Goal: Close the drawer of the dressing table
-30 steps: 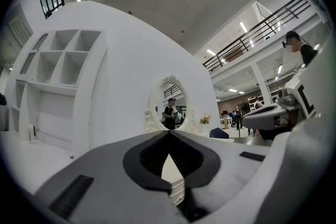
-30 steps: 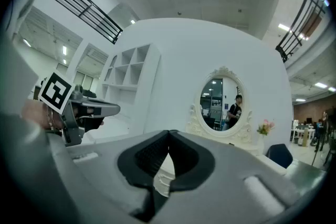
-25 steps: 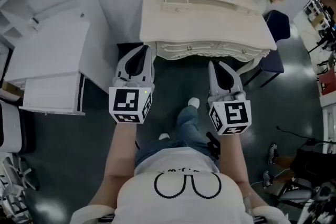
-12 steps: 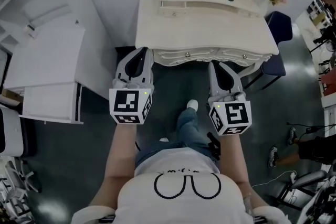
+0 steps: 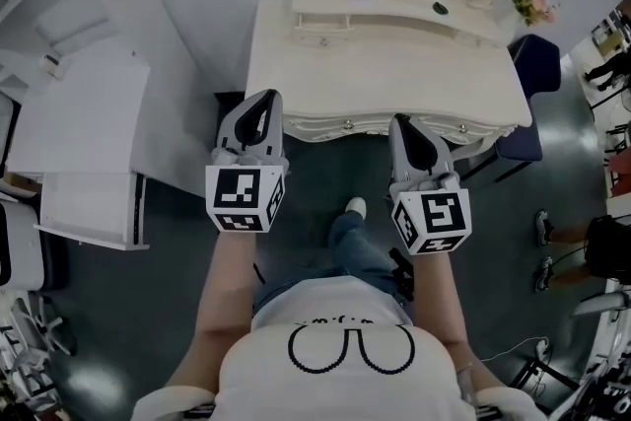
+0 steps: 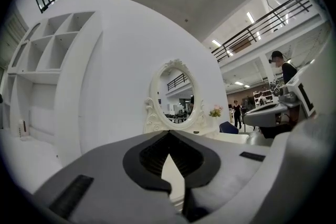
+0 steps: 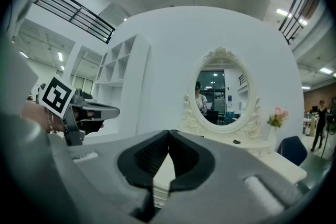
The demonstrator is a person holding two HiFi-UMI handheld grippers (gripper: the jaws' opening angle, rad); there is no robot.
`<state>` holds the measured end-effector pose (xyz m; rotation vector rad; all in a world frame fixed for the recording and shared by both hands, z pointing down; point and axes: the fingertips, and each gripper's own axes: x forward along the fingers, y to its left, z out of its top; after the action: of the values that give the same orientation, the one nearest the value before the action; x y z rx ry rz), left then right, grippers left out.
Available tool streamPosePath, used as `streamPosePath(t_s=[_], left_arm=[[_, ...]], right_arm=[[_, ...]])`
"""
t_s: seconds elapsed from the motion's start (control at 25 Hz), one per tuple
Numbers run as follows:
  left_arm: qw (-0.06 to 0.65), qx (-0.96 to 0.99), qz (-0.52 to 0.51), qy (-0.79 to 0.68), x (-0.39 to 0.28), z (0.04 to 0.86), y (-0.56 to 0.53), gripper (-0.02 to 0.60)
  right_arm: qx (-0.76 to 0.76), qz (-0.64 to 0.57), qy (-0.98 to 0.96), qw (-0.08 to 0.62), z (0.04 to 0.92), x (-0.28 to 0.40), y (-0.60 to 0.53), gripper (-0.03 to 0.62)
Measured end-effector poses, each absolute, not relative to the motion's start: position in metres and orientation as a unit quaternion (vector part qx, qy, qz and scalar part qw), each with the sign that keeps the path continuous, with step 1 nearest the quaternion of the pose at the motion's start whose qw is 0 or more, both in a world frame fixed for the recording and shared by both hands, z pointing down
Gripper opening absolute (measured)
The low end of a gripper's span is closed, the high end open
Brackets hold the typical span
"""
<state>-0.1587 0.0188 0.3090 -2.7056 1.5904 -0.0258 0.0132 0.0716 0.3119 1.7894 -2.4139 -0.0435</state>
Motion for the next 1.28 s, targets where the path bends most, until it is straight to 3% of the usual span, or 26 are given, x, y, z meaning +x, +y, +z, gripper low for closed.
streamPosePath(t_s=[0.64,1.28], left_arm=[[-0.022,-0.838,-0.031,0.545,-0.065,0.321,-0.127,-0.003],[-0.084,-0.797,-0.03,0.598,-0.027,0.367,-0.218,0.013]], right_arm=[[0.543,0.021,-0.836,0.081,0.328,0.106,-0.086,0.0],[0.507,0.04,-0.856,0.091,0.352,0.161,-0.186,0.0]])
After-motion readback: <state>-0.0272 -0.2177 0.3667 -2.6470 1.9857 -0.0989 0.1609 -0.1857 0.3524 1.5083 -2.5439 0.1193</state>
